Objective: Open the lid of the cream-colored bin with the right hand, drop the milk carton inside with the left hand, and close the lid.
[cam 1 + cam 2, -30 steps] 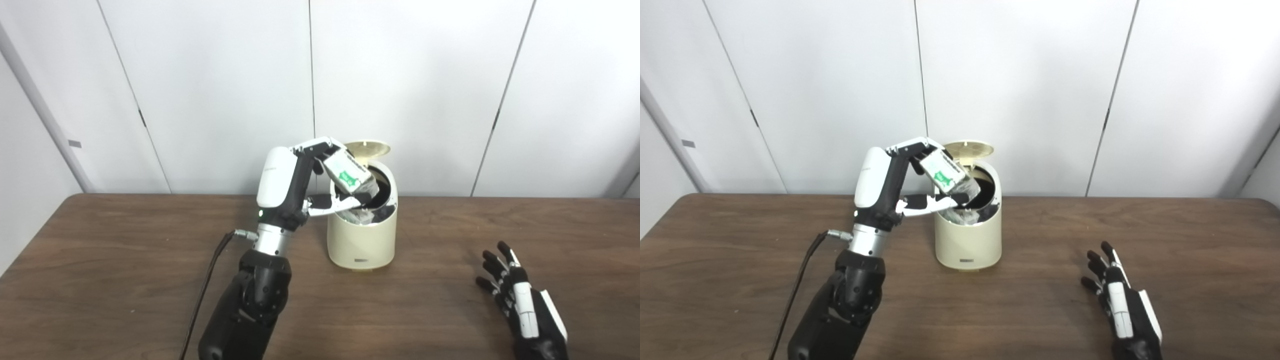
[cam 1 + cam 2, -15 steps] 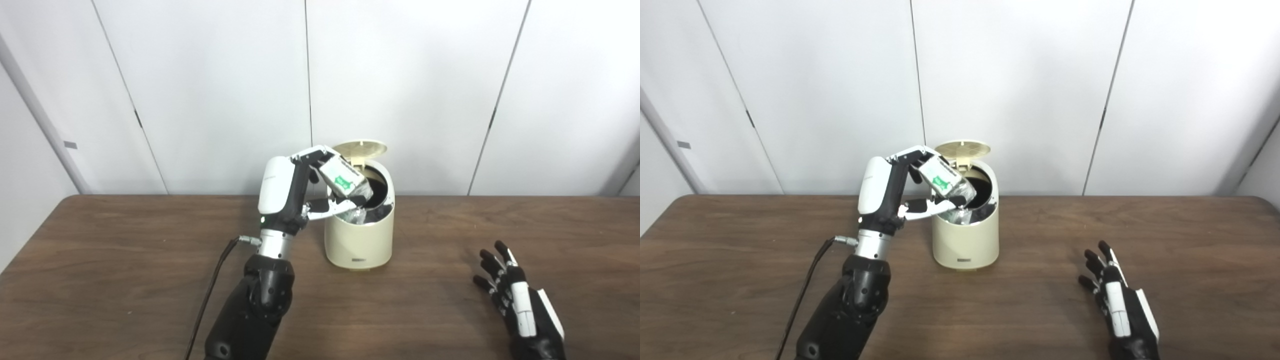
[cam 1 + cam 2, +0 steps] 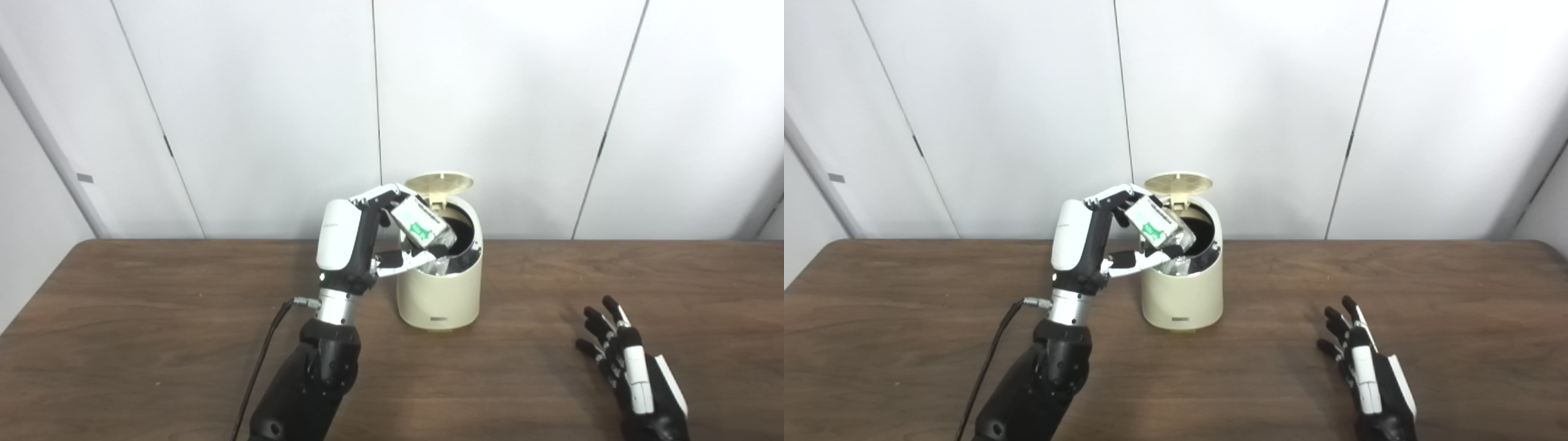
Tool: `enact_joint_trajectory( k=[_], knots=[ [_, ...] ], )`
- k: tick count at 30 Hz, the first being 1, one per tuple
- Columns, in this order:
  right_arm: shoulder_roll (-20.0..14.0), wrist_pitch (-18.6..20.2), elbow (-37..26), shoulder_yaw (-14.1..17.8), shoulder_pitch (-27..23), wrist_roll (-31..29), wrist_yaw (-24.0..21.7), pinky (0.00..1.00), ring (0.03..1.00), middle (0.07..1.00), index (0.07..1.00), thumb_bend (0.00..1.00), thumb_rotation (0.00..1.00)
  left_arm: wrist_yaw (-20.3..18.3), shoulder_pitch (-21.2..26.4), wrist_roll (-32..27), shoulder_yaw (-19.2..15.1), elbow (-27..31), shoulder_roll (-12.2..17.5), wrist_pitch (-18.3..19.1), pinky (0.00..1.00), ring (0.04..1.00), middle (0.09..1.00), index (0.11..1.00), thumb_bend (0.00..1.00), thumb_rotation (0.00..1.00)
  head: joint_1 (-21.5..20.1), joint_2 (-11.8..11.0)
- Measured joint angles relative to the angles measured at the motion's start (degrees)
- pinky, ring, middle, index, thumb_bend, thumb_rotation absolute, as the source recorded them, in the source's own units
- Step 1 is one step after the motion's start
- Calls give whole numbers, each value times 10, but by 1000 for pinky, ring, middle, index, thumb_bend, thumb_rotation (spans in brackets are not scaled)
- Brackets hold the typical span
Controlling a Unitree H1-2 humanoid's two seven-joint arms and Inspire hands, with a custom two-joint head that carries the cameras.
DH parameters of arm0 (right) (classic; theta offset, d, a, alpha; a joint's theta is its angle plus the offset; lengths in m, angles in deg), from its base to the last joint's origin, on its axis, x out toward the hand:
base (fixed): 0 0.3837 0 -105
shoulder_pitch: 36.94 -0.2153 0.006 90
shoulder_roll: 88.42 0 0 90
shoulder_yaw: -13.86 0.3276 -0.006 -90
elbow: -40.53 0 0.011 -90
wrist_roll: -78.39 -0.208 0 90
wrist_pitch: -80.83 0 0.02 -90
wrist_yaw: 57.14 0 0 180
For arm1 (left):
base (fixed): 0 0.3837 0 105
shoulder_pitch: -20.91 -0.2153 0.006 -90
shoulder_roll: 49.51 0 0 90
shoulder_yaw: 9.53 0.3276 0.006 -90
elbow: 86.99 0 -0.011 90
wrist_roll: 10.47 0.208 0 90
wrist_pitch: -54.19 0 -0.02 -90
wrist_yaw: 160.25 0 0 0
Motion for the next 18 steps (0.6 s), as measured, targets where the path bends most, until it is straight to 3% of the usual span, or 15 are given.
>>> enact_joint_trajectory(
  k=[4,7,8,11,12,14,18],
  knots=[
    [0,0,0,1,0,-1,0,840,936,918,978,626,993,-29,-4,-1,4,26,4,25,322,447,557,540,470,0,1,1],
    [0,0,0,1,0,-4,0,842,936,916,976,624,989,-45,-10,-3,6,43,4,45,363,456,483,503,503,0,0,2],
    [0,0,0,1,0,-4,0,838,934,915,976,629,988,-52,-10,-5,7,48,4,50,370,457,577,499,499,0,0,2],
    [0,0,0,1,0,-4,0,837,932,911,975,626,979,-68,-11,-8,8,61,4,66,377,463,645,496,521,49,0,2],
    [0,0,0,1,0,-4,0,836,930,910,976,625,978,-72,-11,-10,8,63,4,69,379,466,654,572,696,34,0,2],
    [0,0,0,0,0,-3,0,832,928,910,977,619,979,-85,-12,-12,9,73,4,82,372,468,671,649,838,51,-1,1],
    [0,0,0,-1,0,2,0,820,923,905,975,626,969,-108,-13,-14,13,82,4,105,363,476,688,689,847,116,-2,1]
  ],
)
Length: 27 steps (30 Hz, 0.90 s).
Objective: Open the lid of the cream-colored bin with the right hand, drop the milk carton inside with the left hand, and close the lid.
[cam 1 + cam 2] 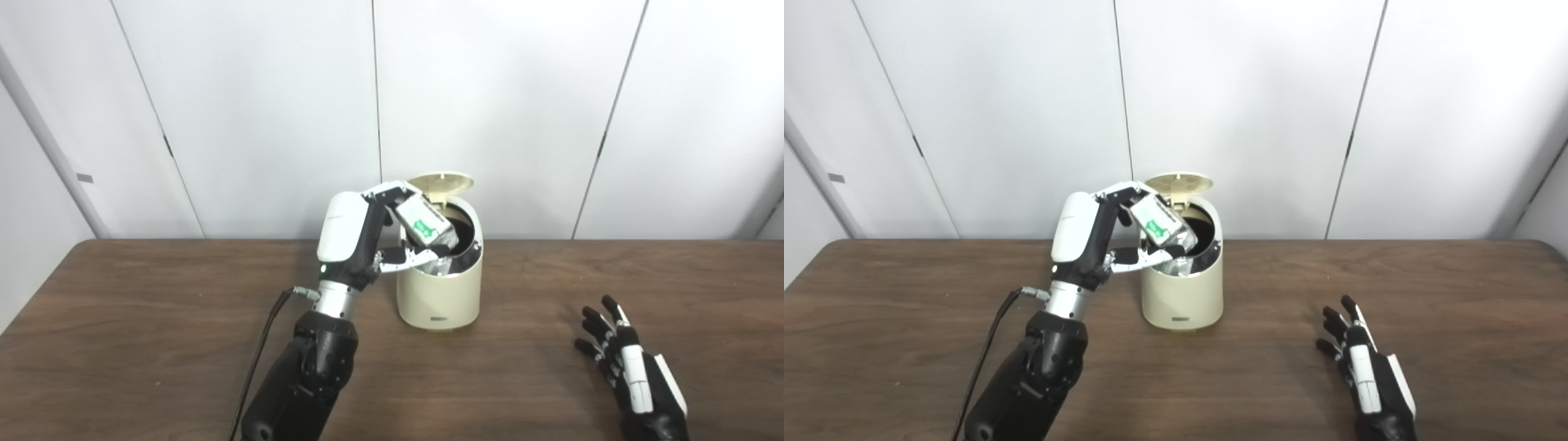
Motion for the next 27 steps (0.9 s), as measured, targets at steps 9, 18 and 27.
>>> enact_joint_trajectory(
  k=[9,18,27],
  knots=[
    [0,0,0,0,0,0,1,835,921,893,969,648,942,-39,-1,0,2,18,3,54,381,513,739,765,837,133,2,-4],
    [1,0,0,-1,1,-2,1,843,923,887,971,647,959,-77,0,0,6,38,3,113,436,578,816,845,913,220,2,-4],
    [3,2,0,-1,0,-11,1,859,919,881,966,660,929,-76,0,-7,6,39,3,114,391,529,787,819,883,180,2,-7]
  ],
)
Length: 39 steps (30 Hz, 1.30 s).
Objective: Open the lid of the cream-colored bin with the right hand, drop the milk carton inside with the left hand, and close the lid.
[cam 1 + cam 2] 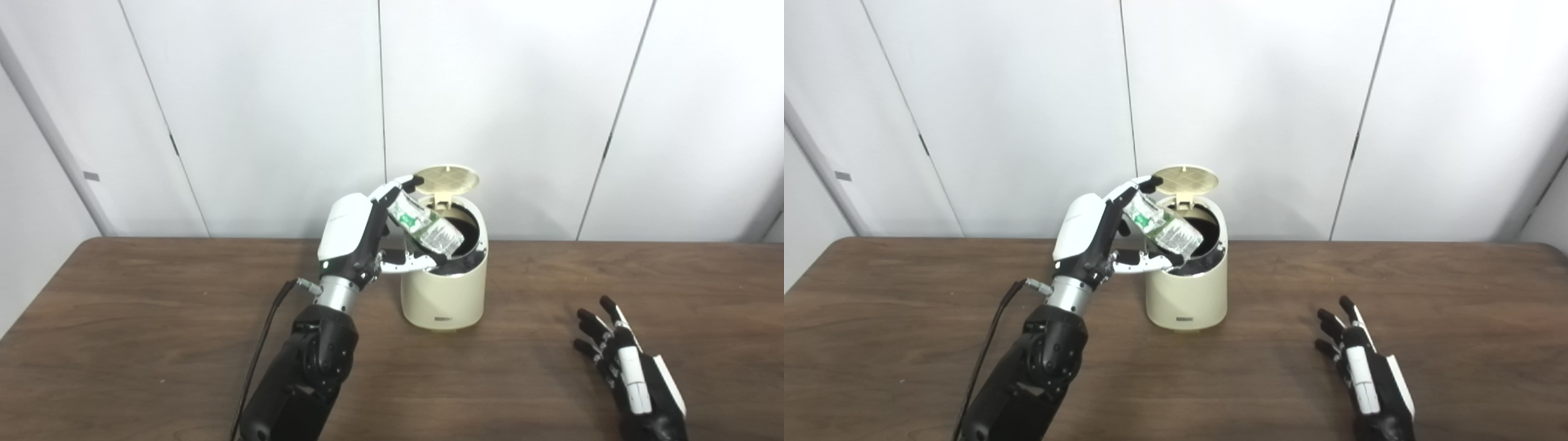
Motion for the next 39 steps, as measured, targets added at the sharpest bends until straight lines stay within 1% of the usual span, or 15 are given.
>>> enact_joint_trajectory(
  k=[7,9,11,12,13,14,15,16,18,19,23,27,31,35,39],
  knots=[
    [0,0,0,-2,0,0,0,847,916,880,970,657,936,4,0,0,2,6,1,0,368,495,739,775,840,134,0,0],
    [0,0,0,-2,0,0,0,833,907,877,968,648,937,9,0,0,3,8,1,-1,359,480,714,752,830,118,0,0],
    [0,1,-1,-3,-1,1,0,831,905,877,968,641,942,19,0,0,4,8,0,-7,349,463,679,723,809,78,0,0],
    [0,2,-1,-3,-1,2,0,831,904,877,969,638,945,25,-1,0,4,7,0,-16,337,447,645,696,787,32,0,0],
    [0,1,-1,-4,-1,2,0,839,907,877,968,640,942,34,-1,0,4,6,0,-27,328,430,609,638,722,21,0,1],
    [-1,1,-1,-4,-1,2,0,841,908,877,966,642,940,42,-1,0,4,2,0,-37,325,418,557,568,623,22,0,1],
    [-1,1,-1,-4,-1,1,0,833,906,875,962,643,940,51,-1,-1,4,-5,0,-51,325,403,464,519,554,7,0,1],
    [-1,1,-1,-5,-1,1,0,832,905,875,961,642,940,62,-2,-2,3,-9,0,-64,326,402,455,515,548,5,0,1],
    [-1,1,-1,-5,-1,2,0,832,903,876,958,638,941,79,-2,-4,0,-18,0,-89,353,406,488,516,512,1,0,1],
    [-1,2,-1,-5,-1,1,0,835,905,877,957,636,942,82,-2,-6,-1,-23,0,-94,361,407,497,516,505,0,0,1],
    [-1,2,-2,-6,-1,1,-1,866,916,876,953,647,936,87,-6,-14,-6,-26,-1,-112,363,398,500,512,500,0,0,0],
    [0,2,-2,-7,-1,0,-1,854,912,874,948,648,932,88,-8,-19,-5,-27,-9,-134,354,390,498,515,499,0,1,1],
    [0,7,-3,-9,-2,-1,-1,856,912,874,949,632,941,88,-8,-19,-6,-29,-16,-139,341,385,498,529,497,0,1,1],
    [0,11,-6,-10,-2,0,-1,869,912,874,950,632,937,88,-8,-19,-9,-37,-17,-155,336,384,500,528,497,0,1,1],
    [0,10,-6,-10,-2,-2,-1,867,908,872,950,632,931,93,-10,-19,-14,-45,-17,-158,335,387,503,527,497,0,2,-3]
  ],
)
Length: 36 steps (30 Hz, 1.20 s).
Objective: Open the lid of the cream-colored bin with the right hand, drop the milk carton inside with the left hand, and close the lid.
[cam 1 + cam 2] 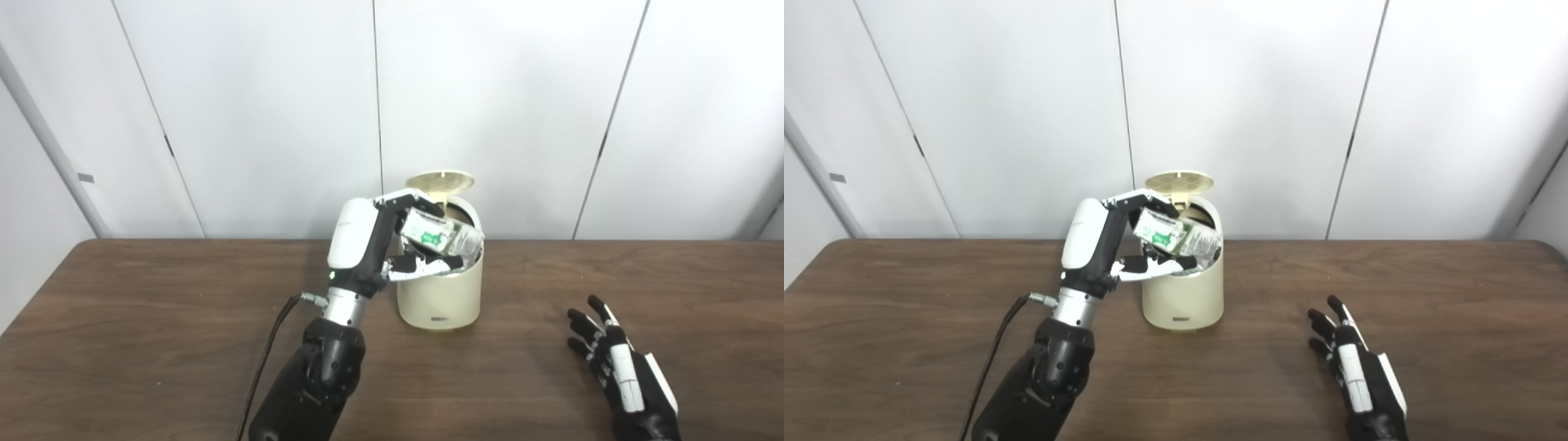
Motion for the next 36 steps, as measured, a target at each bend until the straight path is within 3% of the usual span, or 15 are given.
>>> enact_joint_trajectory(
  k=[12,17,36],
  knots=[
    [0,0,0,-1,0,-2,-2,874,913,868,947,632,931,60,3,45,-1,-23,1,-21,353,392,506,512,499,0,3,1],
    [-1,4,-2,-1,0,-4,-2,844,898,866,941,615,942,65,5,58,-1,-23,6,-21,348,433,527,506,476,0,3,2],
    [-3,14,-13,-6,5,-3,-2,831,878,856,940,606,949,79,25,82,3,-26,18,-19,339,413,518,522,473,0,2,8]
  ],
)
